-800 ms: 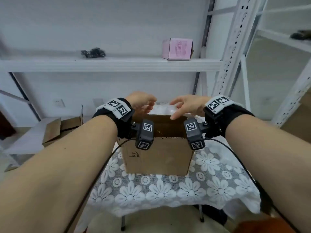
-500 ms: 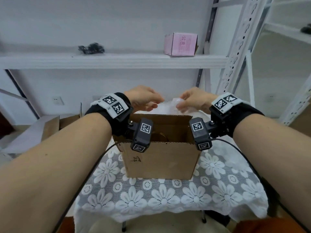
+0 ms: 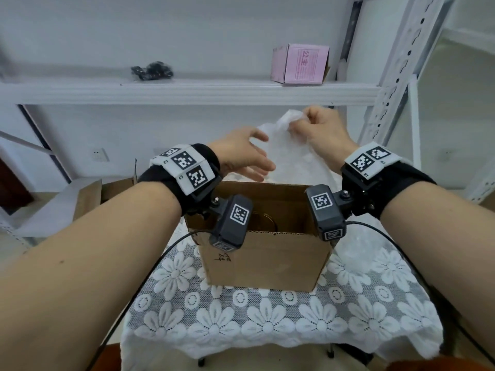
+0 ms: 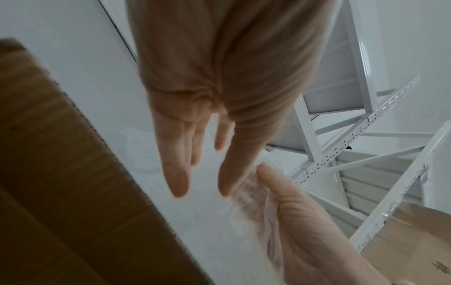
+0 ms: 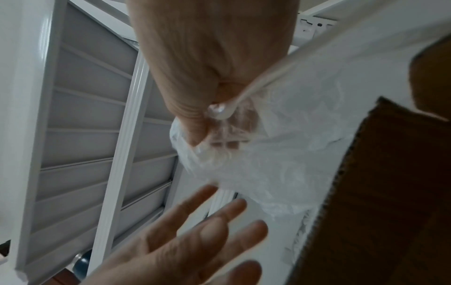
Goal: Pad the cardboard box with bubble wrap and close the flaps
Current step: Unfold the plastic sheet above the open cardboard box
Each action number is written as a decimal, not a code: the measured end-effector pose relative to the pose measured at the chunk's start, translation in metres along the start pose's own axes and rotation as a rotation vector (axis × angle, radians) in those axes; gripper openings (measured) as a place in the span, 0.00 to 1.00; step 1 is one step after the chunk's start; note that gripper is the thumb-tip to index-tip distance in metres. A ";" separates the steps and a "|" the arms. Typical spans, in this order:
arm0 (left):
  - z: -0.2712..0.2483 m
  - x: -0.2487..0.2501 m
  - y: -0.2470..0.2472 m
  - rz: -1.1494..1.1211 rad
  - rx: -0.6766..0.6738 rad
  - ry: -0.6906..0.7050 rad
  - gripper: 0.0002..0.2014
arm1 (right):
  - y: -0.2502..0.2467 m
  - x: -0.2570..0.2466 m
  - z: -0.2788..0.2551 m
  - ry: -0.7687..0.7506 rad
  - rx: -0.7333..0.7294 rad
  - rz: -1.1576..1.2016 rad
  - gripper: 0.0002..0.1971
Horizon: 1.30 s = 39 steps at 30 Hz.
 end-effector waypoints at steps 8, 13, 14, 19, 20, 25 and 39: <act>0.004 0.024 -0.029 0.198 0.302 0.142 0.26 | 0.011 -0.034 -0.002 -0.073 -0.097 0.191 0.04; 0.005 0.030 -0.044 0.204 0.516 0.229 0.12 | 0.017 -0.025 -0.004 -0.062 -0.230 -0.154 0.10; 0.003 0.031 -0.050 0.188 0.569 0.245 0.13 | 0.015 -0.020 -0.003 -0.037 -0.221 -0.195 0.09; 0.001 0.042 -0.033 0.188 0.471 0.323 0.48 | 0.007 -0.025 -0.003 -0.077 -0.115 -0.195 0.06; 0.001 0.045 -0.029 0.183 0.479 0.342 0.47 | 0.010 -0.028 -0.004 -0.100 -0.123 -0.191 0.07; -0.003 0.046 -0.061 0.245 0.737 0.319 0.22 | -0.016 -0.022 0.003 -0.134 0.024 -0.298 0.11; -0.001 0.002 -0.105 0.286 0.798 0.027 0.14 | -0.102 0.024 0.000 0.143 0.543 -0.390 0.16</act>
Point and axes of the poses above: each hand's wrist, its own z-axis towards the middle knuckle, its own y-axis out of the palm, x = y × z, the point moved 8 cm from there along z, towards the middle knuckle, and after that the axes turned 5 degrees about -y, right-handed, at the moved point
